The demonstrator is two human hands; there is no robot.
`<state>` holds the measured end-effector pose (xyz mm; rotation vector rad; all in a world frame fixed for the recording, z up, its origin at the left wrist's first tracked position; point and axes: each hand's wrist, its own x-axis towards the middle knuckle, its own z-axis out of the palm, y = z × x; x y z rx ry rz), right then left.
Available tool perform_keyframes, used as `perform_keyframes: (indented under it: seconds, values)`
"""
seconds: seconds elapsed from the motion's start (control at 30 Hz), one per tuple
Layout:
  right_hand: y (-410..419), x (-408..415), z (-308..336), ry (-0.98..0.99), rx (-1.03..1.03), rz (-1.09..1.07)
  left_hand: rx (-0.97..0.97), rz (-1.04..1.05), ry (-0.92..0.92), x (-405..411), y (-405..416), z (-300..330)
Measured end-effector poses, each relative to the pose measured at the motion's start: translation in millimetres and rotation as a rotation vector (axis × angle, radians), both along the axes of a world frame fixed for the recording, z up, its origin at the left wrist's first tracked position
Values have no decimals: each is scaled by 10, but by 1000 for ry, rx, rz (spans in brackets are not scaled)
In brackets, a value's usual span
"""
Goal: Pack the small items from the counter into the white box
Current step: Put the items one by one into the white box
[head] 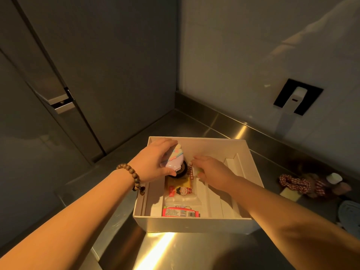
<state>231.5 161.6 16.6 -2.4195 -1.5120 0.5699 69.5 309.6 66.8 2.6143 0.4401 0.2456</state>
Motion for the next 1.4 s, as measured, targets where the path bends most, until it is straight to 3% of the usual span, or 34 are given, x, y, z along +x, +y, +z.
perform_keyframes:
  seconds: [0.07, 0.2, 0.4, 0.67, 0.97, 1.17, 1.33, 1.4]
  values:
    - [17, -21, 153, 111, 132, -90, 4, -29, 9, -4, -8, 12]
    - [70, -103, 406, 566, 312, -249, 2, -114, 35, 42, -91, 68]
    - [56, -173, 423, 744, 283, -369, 27, -176, 77, 51, -238, 89]
    - [130, -306, 182, 630, -51, -483, 238, 154, 47, -327, -75, -15]
    - [310, -411, 23, 410, -286, -410, 156, 237, 58, -413, -99, -154]
    - [253, -453, -6, 129, -251, -277, 145, 237, 40, -368, -159, -109]
    - [123, -436, 210, 303, -9, -326, 148, 252, 6, -324, -259, -17]
    - [10, -422, 353, 286, 77, -305, 150, 263, 1, -285, -324, 40]
